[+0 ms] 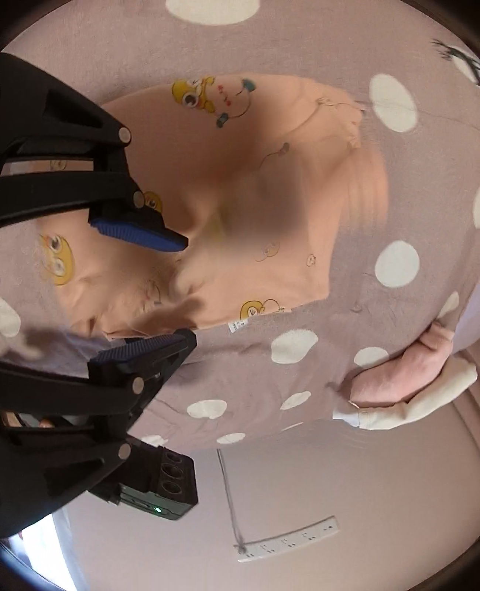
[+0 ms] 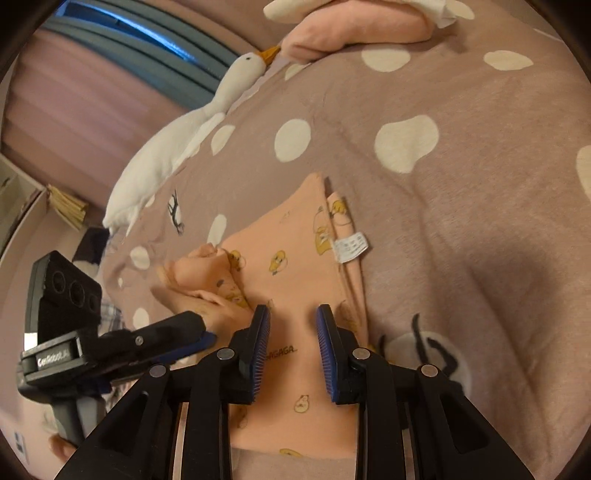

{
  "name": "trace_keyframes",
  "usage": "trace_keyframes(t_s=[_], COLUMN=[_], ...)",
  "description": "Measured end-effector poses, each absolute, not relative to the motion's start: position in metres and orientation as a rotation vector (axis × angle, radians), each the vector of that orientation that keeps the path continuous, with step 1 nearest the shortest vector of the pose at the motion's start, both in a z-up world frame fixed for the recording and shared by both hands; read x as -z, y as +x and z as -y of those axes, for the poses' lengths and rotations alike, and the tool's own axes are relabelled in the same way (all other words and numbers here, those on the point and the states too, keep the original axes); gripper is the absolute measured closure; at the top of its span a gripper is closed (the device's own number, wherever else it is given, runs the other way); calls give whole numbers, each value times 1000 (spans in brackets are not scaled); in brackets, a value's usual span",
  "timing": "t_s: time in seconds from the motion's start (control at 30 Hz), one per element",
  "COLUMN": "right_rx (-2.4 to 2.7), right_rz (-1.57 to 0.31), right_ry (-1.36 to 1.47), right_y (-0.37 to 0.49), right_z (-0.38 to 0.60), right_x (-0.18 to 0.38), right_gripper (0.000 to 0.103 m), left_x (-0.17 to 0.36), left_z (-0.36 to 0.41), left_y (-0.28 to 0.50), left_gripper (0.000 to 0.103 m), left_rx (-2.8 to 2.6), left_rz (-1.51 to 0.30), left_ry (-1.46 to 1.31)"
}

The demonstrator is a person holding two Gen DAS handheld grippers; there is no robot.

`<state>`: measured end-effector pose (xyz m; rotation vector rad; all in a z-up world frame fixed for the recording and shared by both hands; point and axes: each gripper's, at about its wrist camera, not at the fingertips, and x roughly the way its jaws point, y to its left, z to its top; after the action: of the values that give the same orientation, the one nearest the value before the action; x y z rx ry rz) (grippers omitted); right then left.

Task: Fold small clothes

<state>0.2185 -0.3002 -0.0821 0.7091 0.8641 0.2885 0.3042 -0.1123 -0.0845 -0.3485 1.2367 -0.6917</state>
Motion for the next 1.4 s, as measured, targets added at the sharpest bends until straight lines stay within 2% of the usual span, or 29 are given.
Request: trace_keyframes(t_s=[0.1,0.2,0.37,0.53,0.77,0.8,0.97,1.2,1.4], right_rx=[-319,-360,-392,-356,-398,-397,-371,-339,-213], right_rz=[-861,-882,-923,-998,-1004,-1000,-960,-816,-927], right_ry=[733,741,671,561,522,510,426,343,313], right_y=[220,222,238,266,282,283,283,268,276], right_z=[302,298,280,260,244,242,237,254,277], right_x=[82,85,86,95,99,98,90,51,81], right_gripper=[75,68,61,61,61,62,93,95,95], left_x=[78,77,88,106,124,125,129,122,113], left_z=[106,85,45,18,-2,-3,-5,5,30], left_y=[297,288,271,253,240,239,238,239,242], left_gripper=[57,53,52,52,52,52,52,52,52], left_rx=[670,640,582,544,527,523,508,526,548], left_rz=[-1209,-1181,-1156,-1162,-1187,-1187,-1190,-1167,-1144], left_ry=[-322,-309,-318,-328,-356,-355,-342,-315,-241])
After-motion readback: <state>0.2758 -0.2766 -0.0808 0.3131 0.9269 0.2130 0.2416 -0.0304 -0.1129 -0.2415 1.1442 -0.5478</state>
